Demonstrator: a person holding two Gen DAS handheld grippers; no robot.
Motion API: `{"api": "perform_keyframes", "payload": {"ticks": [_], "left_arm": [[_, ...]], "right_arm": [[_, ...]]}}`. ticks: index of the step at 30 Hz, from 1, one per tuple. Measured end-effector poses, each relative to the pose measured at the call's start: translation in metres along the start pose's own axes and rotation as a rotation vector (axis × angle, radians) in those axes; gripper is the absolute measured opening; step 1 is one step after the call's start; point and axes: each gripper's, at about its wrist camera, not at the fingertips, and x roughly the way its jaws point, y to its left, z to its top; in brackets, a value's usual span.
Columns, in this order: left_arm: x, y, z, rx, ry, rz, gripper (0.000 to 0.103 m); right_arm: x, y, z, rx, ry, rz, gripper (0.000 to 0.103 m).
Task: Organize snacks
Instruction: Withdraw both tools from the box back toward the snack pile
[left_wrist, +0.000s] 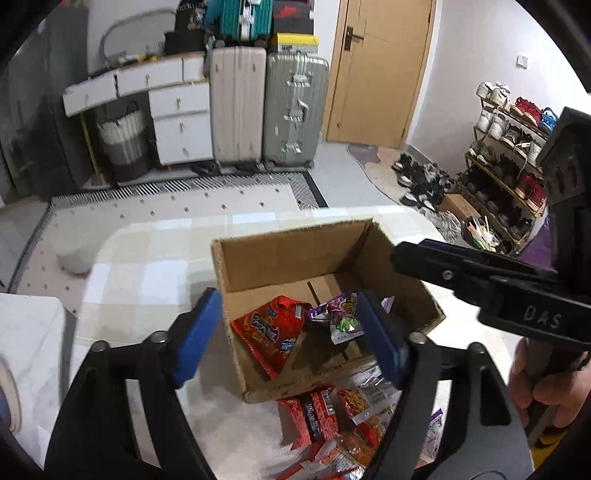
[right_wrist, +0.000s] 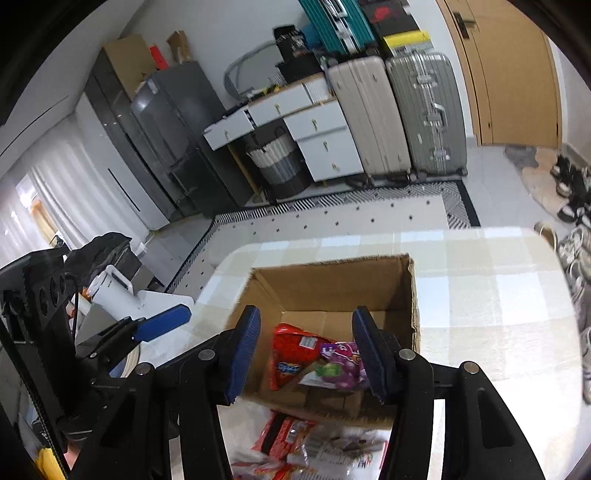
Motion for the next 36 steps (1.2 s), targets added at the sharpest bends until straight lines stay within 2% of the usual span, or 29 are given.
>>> {"api": "perform_keyframes", "payload": {"ticks": [4, 9, 12, 14, 23, 28, 33, 36], "left_arm": [[-0.042, -0.01, -0.005, 0.021, -0.061, 0.042, 0.081], [-0.094, -0.019, -0.016, 0.01, -0.104, 0.044, 0.083], [-0.13, -0.025, -0.027, 0.003, -0.148, 0.045, 0.091], [-0.158, -0.028, -0.037, 0.002, -0.188, 0.054, 0.103], [-0.261, -0.045, -0.091, 0.005, -0.264, 0.043, 0.103], [-0.309, -0.057, -0.133, 0.02, -0.286, 0.036, 0.103], [-0.341, -0.066, -0.176, 0.027, -0.284, 0.046, 0.103], [-0.345, -0.064, -0.191, 0.019, -0.262, 0.043, 0.103]], "right_arm": [[-0.04, 0.021, -0.005, -0.048, -0.062, -0.007, 0.065], [-0.093, 0.048, -0.017, -0.103, -0.147, -0.005, 0.071], [-0.125, 0.062, -0.03, -0.133, -0.2, 0.001, 0.081], [-0.145, 0.071, -0.04, -0.147, -0.237, 0.005, 0.086], [-0.234, 0.108, -0.105, -0.208, -0.388, -0.032, 0.102], [-0.275, 0.121, -0.146, -0.236, -0.466, -0.07, 0.102], [-0.284, 0.126, -0.172, -0.245, -0.476, -0.072, 0.102], [-0.285, 0.128, -0.191, -0.247, -0.477, -0.071, 0.102]]}}
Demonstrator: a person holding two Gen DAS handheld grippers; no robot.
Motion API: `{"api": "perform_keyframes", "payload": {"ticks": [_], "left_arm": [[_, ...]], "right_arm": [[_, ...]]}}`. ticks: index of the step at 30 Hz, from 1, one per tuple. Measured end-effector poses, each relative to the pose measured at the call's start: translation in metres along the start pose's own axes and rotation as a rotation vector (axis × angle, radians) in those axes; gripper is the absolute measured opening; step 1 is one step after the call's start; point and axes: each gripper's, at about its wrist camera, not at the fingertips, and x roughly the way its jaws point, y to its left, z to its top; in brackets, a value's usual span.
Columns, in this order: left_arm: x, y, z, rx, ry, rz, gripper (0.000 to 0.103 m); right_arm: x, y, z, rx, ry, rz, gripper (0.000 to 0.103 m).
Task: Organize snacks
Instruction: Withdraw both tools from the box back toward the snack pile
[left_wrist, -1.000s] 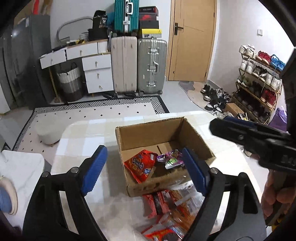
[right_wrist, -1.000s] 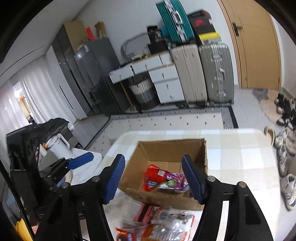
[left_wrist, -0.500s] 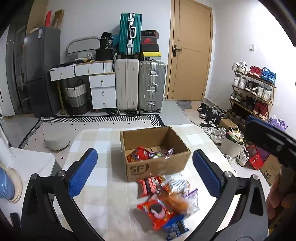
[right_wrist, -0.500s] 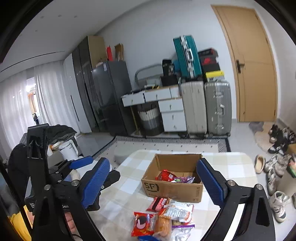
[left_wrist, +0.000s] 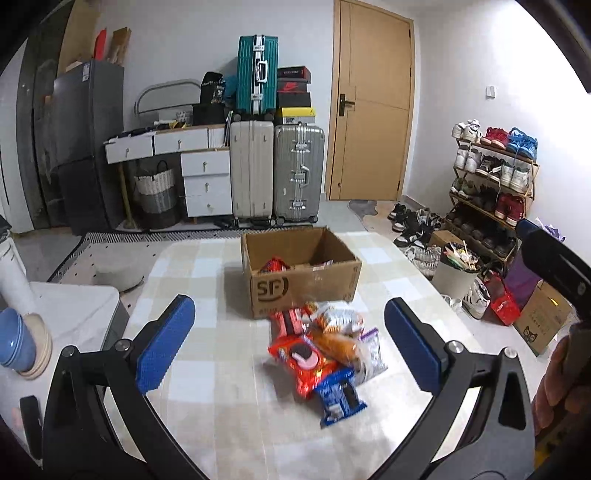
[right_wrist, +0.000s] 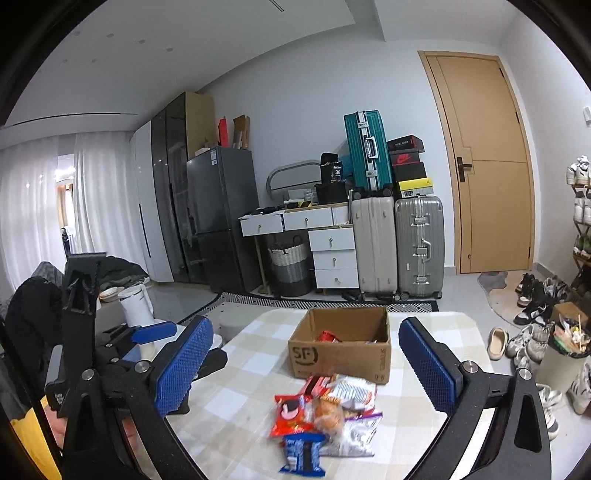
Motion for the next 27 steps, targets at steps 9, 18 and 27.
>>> {"api": "perform_keyframes", "payload": {"ticks": [9, 18, 27], "left_arm": [[0.007, 0.013, -0.04, -0.043, 0.086, -0.005, 0.103], [0.106, 0.031, -0.055, -0.081, 0.215, -0.03, 0.103], [0.2, 0.029, -0.079, -0.082, 0.338, -0.043, 0.103]], "right_arm": [[-0.008, 0.007, -0.046, -0.05, -0.041, -0.072, 0.102], [0.038, -0.008, -0.091, -0.019, 0.124, -0.066, 0.102], [0.088, -0.036, -0.126, 0.066, 0.267, -0.031, 0.102]]}}
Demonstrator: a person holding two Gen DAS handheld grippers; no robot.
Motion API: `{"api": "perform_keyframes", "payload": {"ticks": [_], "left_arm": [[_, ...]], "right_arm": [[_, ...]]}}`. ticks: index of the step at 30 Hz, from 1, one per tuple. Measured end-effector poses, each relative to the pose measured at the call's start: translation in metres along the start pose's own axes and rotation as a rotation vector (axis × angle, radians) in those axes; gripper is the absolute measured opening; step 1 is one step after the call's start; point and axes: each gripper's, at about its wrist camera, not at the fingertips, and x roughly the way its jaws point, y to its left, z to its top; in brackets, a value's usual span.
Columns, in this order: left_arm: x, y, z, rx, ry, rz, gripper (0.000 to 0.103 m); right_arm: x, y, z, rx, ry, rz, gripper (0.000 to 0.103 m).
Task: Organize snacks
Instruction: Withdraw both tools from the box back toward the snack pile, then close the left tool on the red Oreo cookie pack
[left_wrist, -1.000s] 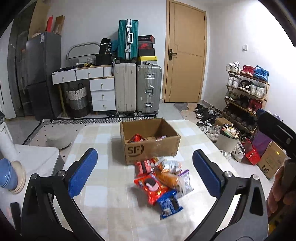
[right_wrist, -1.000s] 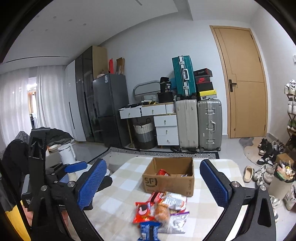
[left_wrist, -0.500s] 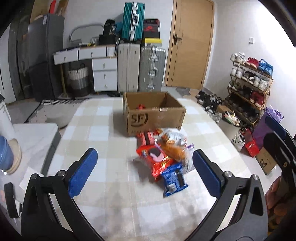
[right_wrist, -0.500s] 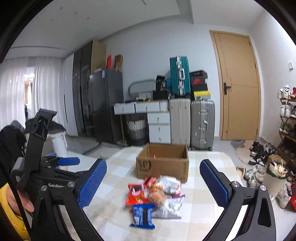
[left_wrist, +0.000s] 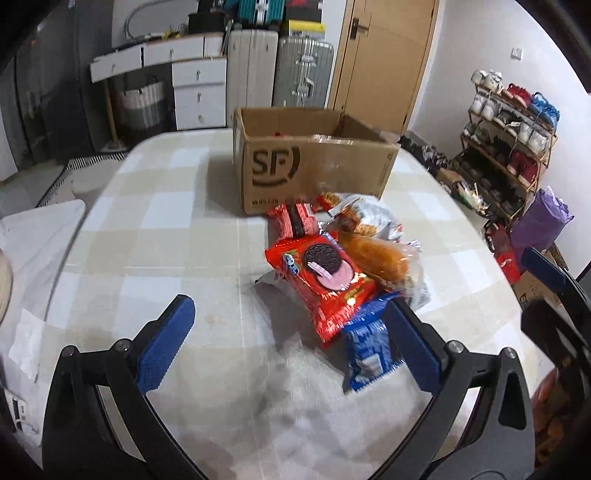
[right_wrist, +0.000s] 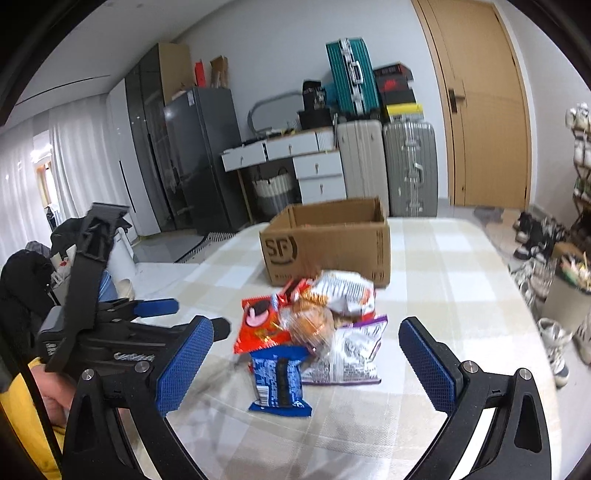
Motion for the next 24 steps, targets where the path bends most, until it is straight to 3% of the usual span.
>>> {"api": "perform_keyframes", "payload": {"ticks": [13, 16, 19, 22, 24], "left_arm": [[0.099, -0.006, 0.035, -0.026, 0.115, -0.044, 0.101], [0.111, -0.003, 0.039, -0.044, 0.117, -0.078, 0.089], [0.115, 0.0, 0.043, -0.063, 0.105, -0.127, 0.066], [0.116, -0.001, 0.048, -0.044, 0.081, -0.116, 0.046], [0.122, 0.002, 0.05, -0.045, 0.082, -0.128, 0.044]], "right_arm": [[0.045, -0.032, 0.0, 0.059, 0.067, 0.029, 0.102], [0.051, -0.035, 0.0, 0.067, 0.082, 0.037, 0.102], [0.056, -0.036, -0.001, 0.068, 0.096, 0.046, 0.102], [0.062, -0.035, -0.002, 0.062, 0.11, 0.055, 0.102], [0.066, -0.033, -0.003, 0.059, 0.12, 0.061, 0.102]]}}
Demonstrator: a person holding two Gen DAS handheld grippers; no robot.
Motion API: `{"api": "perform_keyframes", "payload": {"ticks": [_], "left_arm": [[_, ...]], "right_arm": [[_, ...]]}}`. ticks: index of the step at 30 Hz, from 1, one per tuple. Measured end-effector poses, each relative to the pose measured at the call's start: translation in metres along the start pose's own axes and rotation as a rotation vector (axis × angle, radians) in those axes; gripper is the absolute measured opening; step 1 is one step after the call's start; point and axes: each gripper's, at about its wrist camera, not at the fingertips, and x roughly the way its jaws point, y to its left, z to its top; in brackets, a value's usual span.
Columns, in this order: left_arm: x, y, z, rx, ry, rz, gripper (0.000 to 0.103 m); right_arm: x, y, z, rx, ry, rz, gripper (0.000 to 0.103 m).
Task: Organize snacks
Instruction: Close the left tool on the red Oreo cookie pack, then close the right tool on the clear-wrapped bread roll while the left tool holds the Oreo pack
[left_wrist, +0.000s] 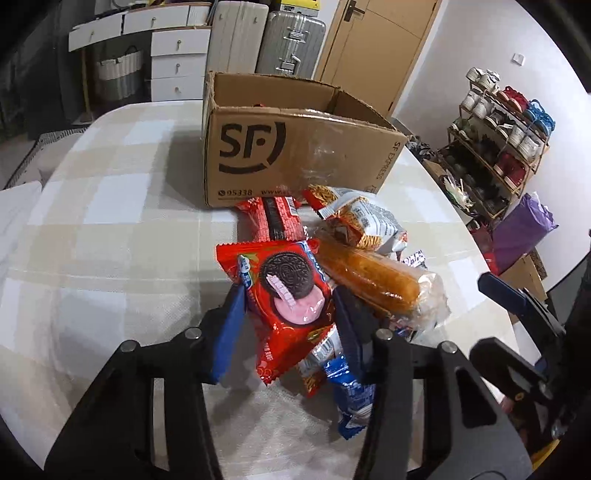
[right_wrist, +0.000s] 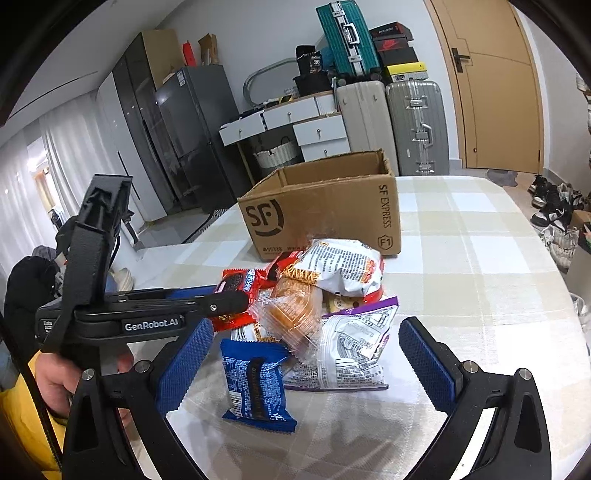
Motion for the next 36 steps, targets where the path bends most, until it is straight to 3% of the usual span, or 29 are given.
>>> {"api": "perform_keyframes", "payload": {"ticks": [11, 18, 22, 24, 27, 36], "left_arm": [[0.003, 0.032, -0.001, -0.065, -0.03, 0.002, 0.042], [-0.016, 0.046, -0.026, -0.08, -0.054, -0.019, 0.042], [-0.031, 0.056, -0.036, -0.089, -0.064, -0.03, 0.042], [-0.035, 0.059, -0.039, -0.094, -0.065, -0.034, 0.042], [-0.04, 0.062, -0.043, -0.097, -0.067, -0.033, 0.042], [-0.053, 0.065, -0.048, -0.104, -0.082, -0.028, 0.042]], "right_arm": [[0.026, 0.012, 0.007, -0.066, 0.055, -0.031, 0.102], [0.051, 0.02, 0.012, -0.118, 0.094, -0.06, 0.099], [0.068, 0.022, 0.012, -0.139, 0.143, -0.063, 0.074], [0.078, 0.021, 0.011, -0.144, 0.174, -0.073, 0.068], [0.082, 0.02, 0.01, -0.153, 0.183, -0.077, 0.042], [0.072, 0.007, 0.013, -0.029, 0.167, 0.008, 0.035]]}}
